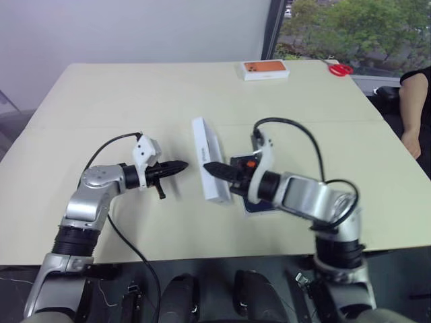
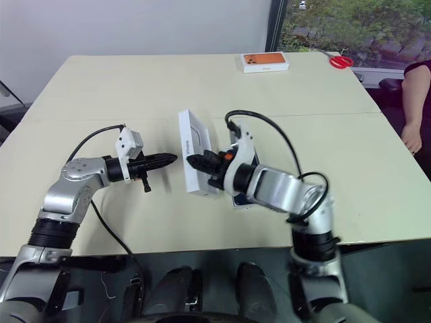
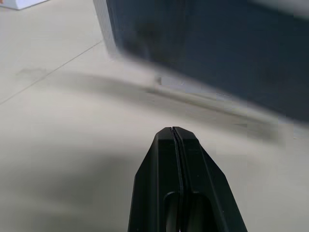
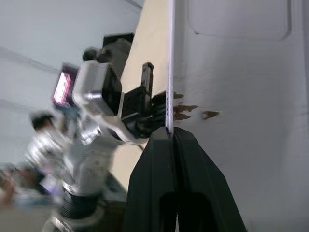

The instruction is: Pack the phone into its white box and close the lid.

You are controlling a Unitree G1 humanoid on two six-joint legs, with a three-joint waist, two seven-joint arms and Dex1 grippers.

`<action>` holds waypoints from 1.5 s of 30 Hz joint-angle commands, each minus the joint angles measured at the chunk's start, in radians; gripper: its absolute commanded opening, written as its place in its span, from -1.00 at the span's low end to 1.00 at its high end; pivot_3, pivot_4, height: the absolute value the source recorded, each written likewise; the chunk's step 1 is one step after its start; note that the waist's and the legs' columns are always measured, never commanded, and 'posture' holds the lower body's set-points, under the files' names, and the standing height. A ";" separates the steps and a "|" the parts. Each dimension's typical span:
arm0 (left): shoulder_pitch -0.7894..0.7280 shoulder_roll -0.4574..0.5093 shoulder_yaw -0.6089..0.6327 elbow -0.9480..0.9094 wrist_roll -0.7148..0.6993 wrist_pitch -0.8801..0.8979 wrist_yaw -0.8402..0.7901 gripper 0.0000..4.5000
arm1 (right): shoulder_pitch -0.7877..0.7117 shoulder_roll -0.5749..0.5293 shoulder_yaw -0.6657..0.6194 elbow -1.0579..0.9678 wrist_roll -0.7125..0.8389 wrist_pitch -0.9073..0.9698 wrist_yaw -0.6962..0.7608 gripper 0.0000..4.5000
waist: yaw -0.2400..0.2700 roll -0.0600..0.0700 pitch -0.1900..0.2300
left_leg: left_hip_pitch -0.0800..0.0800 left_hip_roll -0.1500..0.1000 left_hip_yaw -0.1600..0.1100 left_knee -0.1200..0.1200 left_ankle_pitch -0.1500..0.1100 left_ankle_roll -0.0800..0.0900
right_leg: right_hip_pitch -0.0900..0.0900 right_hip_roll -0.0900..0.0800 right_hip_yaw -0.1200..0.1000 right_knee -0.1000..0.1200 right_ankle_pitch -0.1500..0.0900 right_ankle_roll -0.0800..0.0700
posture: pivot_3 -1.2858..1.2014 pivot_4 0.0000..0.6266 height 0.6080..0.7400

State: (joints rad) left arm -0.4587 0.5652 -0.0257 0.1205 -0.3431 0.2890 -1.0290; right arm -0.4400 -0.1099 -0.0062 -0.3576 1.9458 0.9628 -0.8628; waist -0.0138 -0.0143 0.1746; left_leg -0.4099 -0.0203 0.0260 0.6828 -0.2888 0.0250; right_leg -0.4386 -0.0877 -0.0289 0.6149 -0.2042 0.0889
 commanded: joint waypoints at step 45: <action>-0.064 -0.039 -0.146 -0.157 0.080 0.187 0.062 -1.00 | -0.008 -0.902 0.012 -0.102 -0.823 0.177 0.794 0.09 | 0.006 0.002 0.000 | 0.000 0.001 0.001 0.001 -0.002 0.003 | 0.001 0.004 -0.001 -0.002 0.000 0.000 | 0.03 -0.52 1.00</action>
State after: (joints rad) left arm -0.5319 0.5008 -0.1495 0.0028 -0.2890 0.4767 -0.9421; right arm -0.4446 -1.0081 0.0169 -0.4137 1.1563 1.1548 -0.1224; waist -0.0079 -0.0127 0.1751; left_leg -0.4097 -0.0193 0.0268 0.6834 -0.2904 0.0278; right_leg -0.4376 -0.0833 -0.0295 0.6125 -0.2046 0.0889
